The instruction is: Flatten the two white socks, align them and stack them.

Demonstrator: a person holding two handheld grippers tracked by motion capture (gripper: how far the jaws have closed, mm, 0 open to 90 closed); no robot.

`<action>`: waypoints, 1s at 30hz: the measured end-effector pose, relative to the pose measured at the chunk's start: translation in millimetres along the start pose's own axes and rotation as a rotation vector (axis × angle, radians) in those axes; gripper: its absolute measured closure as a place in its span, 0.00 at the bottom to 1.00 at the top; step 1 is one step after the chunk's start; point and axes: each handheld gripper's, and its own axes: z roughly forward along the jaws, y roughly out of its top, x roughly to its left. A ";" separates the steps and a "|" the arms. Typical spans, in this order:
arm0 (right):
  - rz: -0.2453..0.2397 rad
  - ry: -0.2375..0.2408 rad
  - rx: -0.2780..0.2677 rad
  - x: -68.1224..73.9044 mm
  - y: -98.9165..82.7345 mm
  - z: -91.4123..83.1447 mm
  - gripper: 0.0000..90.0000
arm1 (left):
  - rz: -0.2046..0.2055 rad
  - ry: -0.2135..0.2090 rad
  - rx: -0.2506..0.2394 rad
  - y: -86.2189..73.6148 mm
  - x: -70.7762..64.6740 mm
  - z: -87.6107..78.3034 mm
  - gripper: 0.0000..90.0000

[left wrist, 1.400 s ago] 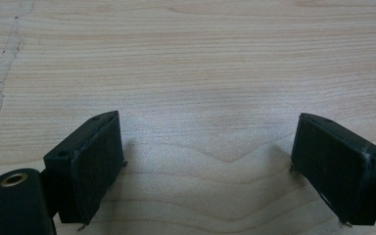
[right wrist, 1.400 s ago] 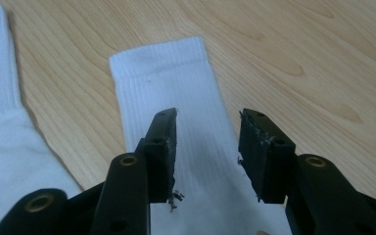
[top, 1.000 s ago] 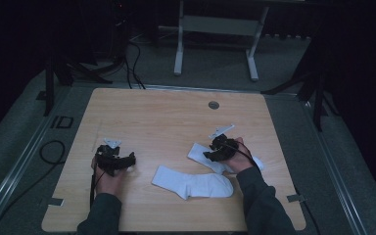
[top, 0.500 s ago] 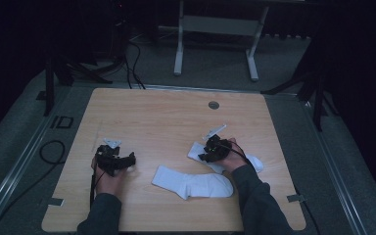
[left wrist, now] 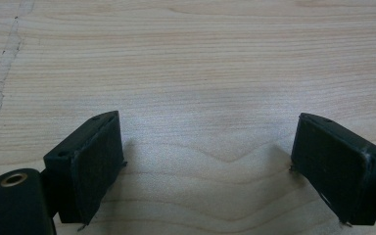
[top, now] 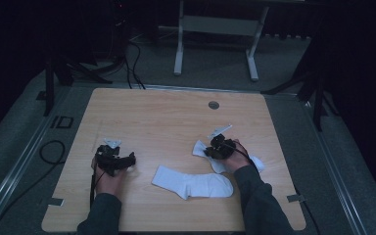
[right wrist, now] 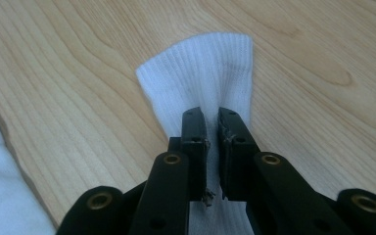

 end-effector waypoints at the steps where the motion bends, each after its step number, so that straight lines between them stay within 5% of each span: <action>1: -0.001 -0.003 0.002 -0.8 -0.6 -0.6 0.92 | 0.000 0.000 0.000 0.0 0.0 0.0 0.13; 22: 0.001 -0.057 0.062 -11.9 -20.7 -25.0 0.93 | 0.000 0.000 0.000 0.0 0.0 0.0 0.13; 30: -0.012 -0.059 0.042 -8.9 -24.0 -44.2 0.92 | 0.000 0.000 0.000 0.0 0.0 0.0 0.13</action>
